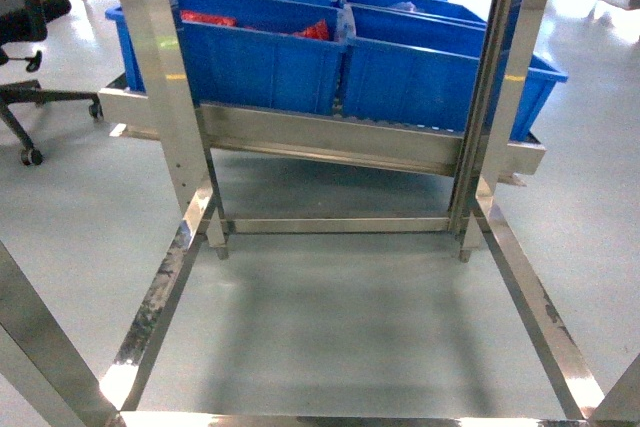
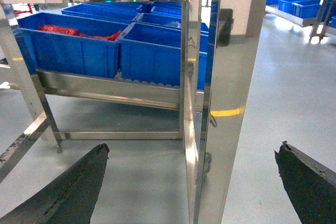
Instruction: Pick capacitor and pack into box
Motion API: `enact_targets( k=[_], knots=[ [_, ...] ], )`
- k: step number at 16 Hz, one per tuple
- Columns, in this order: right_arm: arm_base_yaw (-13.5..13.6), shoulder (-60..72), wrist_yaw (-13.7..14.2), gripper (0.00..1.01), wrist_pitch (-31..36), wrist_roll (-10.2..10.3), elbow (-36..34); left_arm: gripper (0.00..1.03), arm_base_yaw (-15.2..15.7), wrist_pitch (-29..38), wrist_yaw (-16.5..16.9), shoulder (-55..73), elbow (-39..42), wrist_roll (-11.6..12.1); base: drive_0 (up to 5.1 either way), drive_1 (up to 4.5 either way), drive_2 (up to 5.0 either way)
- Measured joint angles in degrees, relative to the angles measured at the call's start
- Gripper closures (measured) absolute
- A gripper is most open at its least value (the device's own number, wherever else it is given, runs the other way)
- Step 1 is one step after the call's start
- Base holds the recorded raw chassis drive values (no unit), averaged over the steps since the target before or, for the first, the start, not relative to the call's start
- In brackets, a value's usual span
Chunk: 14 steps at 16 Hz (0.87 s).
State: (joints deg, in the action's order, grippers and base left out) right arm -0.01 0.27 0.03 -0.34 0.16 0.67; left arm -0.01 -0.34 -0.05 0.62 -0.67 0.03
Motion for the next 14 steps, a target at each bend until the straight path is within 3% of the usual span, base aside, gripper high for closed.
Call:
enact_targets(
  k=[14],
  knots=[
    [0.0,0.0,-0.02,0.03,0.02,-0.02,0.0,0.05,0.0,0.11,-0.02,0.0,0.0,0.0,0.0,0.0,0.0]
  ],
)
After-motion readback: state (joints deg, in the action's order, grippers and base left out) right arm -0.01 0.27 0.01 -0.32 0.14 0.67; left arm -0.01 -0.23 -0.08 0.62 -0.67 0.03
